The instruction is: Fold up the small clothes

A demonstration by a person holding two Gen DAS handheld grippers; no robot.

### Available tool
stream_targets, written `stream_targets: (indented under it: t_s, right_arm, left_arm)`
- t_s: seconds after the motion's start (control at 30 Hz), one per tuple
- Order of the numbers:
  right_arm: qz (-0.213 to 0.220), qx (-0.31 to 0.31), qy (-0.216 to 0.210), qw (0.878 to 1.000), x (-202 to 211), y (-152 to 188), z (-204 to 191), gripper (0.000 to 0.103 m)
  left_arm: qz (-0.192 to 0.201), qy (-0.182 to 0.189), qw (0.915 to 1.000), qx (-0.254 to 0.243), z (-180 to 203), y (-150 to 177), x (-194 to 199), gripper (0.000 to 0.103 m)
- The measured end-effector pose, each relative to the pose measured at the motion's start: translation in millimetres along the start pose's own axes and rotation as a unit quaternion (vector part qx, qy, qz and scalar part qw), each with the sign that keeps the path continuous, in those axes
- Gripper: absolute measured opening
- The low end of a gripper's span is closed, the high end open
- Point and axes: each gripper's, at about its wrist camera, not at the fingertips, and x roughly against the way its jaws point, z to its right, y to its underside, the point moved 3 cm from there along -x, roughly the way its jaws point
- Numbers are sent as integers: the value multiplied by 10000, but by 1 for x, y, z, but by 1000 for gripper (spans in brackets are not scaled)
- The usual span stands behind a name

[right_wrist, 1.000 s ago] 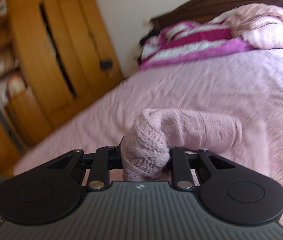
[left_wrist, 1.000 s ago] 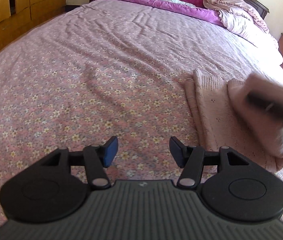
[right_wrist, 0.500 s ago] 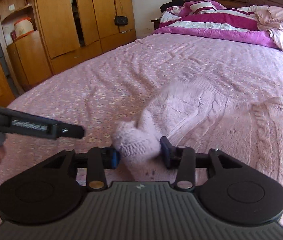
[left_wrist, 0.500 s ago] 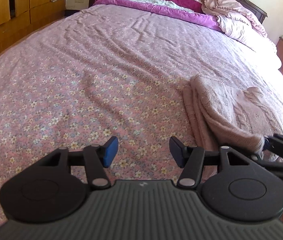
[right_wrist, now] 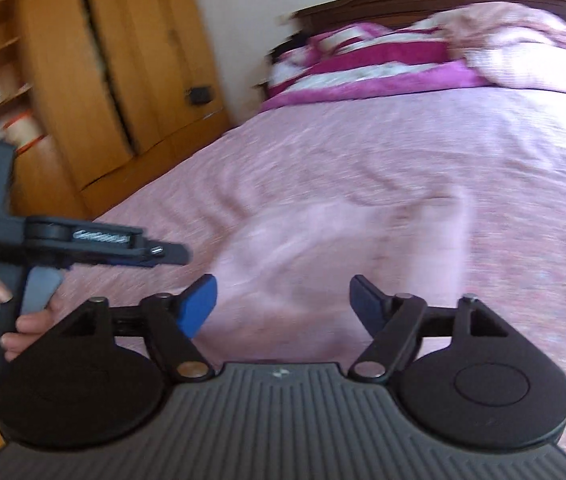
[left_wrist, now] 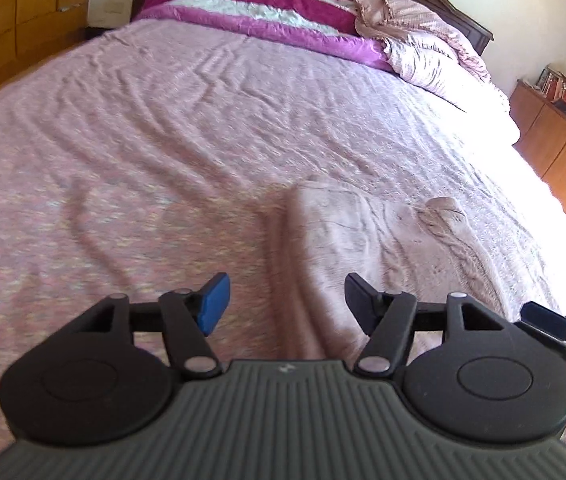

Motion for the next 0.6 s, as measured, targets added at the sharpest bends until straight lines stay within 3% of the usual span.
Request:
stream_targets:
  t_s: [0.07, 0.17, 0.23, 0.5, 0.53, 0.57, 0.6]
  right_arm:
    - [85, -469, 264, 9985, 2, -1, 23, 82]
    - [111, -1364, 140, 9905, 5, 3, 55, 84]
    - [81, -1624, 109, 9866, 3, 8, 66, 84]
    - [356, -2486, -112, 9679, -20, 27, 88, 84]
    - [354, -2478, -82, 9681, -23, 28, 88, 84]
    - [329, -2441, -33, 9692, -26, 29, 88, 84]
    - [280, -2380, 19, 9708, -31, 28, 86, 84]
  left_arm:
    - [-216, 66, 9997, 96, 7, 1, -11, 65]
    - [-419, 177, 9987, 221, 13, 7, -24, 65]
    - [-458, 110, 9987, 219, 16, 9, -32, 65]
    - [-82, 269, 9987, 430, 18, 12, -50, 63]
    - [-43, 237, 9990, 385, 19, 12, -53, 56]
    - [-38, 207, 9993, 303, 20, 12, -54, 39]
    - [-15, 163, 9996, 248, 22, 11, -54, 31]
